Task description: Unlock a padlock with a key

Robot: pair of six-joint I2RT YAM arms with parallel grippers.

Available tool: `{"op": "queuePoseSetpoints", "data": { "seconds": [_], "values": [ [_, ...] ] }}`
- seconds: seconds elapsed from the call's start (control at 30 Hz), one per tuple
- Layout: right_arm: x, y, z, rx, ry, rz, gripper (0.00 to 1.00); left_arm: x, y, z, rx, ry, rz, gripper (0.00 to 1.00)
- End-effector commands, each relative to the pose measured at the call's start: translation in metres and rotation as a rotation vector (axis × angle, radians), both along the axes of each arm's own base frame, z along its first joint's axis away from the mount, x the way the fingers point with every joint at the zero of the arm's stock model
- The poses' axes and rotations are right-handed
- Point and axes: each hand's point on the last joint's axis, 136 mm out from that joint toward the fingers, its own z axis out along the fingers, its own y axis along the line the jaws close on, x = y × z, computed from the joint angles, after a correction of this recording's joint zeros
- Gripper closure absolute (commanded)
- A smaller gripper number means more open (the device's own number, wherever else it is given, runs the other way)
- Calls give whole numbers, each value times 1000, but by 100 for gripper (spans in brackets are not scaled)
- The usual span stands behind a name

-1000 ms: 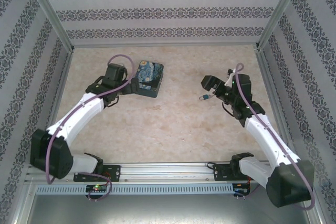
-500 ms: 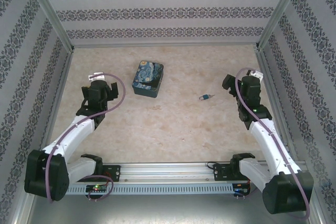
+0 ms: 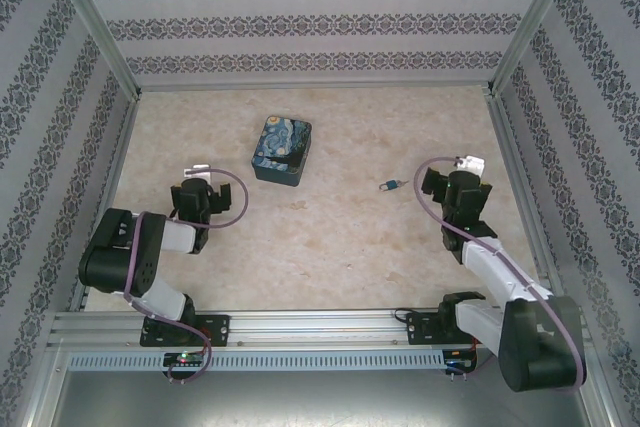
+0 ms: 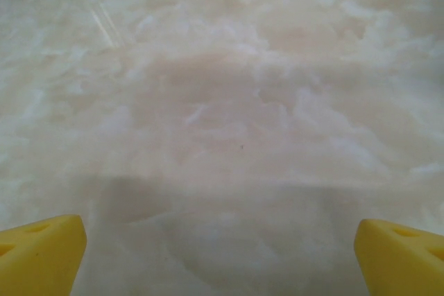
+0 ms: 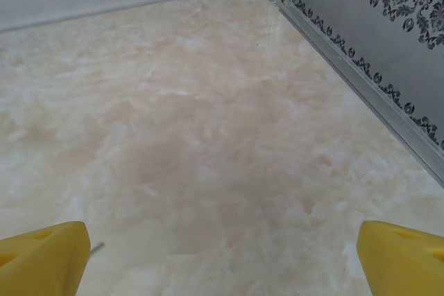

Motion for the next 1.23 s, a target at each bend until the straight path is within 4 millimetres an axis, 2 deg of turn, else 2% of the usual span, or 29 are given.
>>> {"op": "queuePoseSetpoints", "data": {
  "seconds": [0.0, 0.13, 0.27, 0.3, 0.37, 0.4, 0.47, 0.53, 1.2],
  "values": [
    [11, -8, 18, -86, -152, -11, 2, 24, -5, 35, -54, -130, -62, 1],
    [26, 3, 5, -96, -169, 62, 2, 25, -5, 35, -54, -139, -63, 1],
    [47, 40, -18, -101, -236, 270, 2, 25, -5, 35, -58, -135, -65, 1],
    [52, 47, -16, -100, -254, 313, 2, 25, -5, 35, -60, -134, -65, 1],
    [52, 45, -29, -47, -108, 341, 2, 25, -5, 35, -62, -134, -67, 1],
    [59, 43, -25, -32, -157, 337, 2, 26, -5, 35, -62, -133, -66, 1],
    [64, 34, -24, -4, -131, 305, 2, 25, -5, 35, -62, -131, -66, 1],
    [66, 34, -22, -19, -141, 298, 2, 26, -5, 35, -62, -133, -66, 1],
    [65, 40, -23, -46, -124, 312, 2, 25, -7, 35, -62, -134, -80, 1]
  ]
}}
